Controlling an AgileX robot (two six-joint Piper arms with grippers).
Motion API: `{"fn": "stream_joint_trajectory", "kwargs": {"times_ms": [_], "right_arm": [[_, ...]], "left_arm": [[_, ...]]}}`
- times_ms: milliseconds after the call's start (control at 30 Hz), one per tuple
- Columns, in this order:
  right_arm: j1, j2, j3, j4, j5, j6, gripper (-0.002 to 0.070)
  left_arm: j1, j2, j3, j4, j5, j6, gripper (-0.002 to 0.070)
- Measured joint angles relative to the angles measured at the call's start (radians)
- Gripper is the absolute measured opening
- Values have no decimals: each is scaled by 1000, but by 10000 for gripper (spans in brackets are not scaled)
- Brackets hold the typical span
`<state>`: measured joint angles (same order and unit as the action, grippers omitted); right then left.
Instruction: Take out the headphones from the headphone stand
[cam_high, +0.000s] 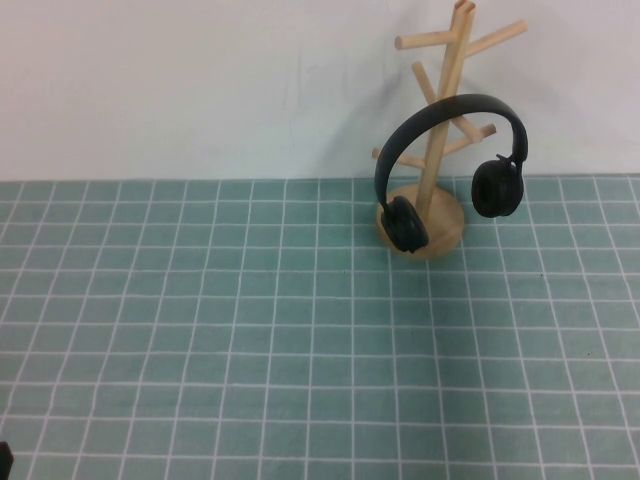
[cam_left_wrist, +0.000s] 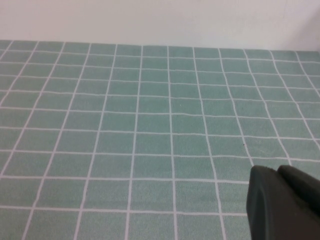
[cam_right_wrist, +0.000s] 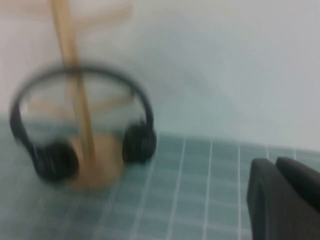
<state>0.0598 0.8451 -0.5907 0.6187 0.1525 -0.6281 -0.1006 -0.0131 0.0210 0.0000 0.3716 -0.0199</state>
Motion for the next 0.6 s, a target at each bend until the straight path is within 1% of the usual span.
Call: {"fn": "stream_joint_trajectory", "kwargs": {"times_ms": [133, 167, 233, 333, 400, 467, 500, 600], "right_arm": [[13, 182, -48, -2, 43, -196, -6], [25, 223, -66, -2, 43, -235, 1], [55, 289, -98, -2, 36, -302, 37], [124, 376, -139, -2, -26, -422, 153], [177, 432, -150, -2, -139, -518, 262], [225, 485, -153, -2, -291, -594, 353], [251, 521, -153, -2, -370, -630, 383], [313, 608, -154, -29, -572, -696, 423]], "left_arm": [[0, 0, 0, 0, 0, 0, -4], [0, 0, 0, 0, 0, 0, -4], [0, 0, 0, 0, 0, 0, -4], [0, 0, 0, 0, 0, 0, -4], [0, 0, 0, 0, 0, 0, -4], [0, 0, 0, 0, 0, 0, -4], [0, 0, 0, 0, 0, 0, -4], [0, 0, 0, 0, 0, 0, -4]]}}
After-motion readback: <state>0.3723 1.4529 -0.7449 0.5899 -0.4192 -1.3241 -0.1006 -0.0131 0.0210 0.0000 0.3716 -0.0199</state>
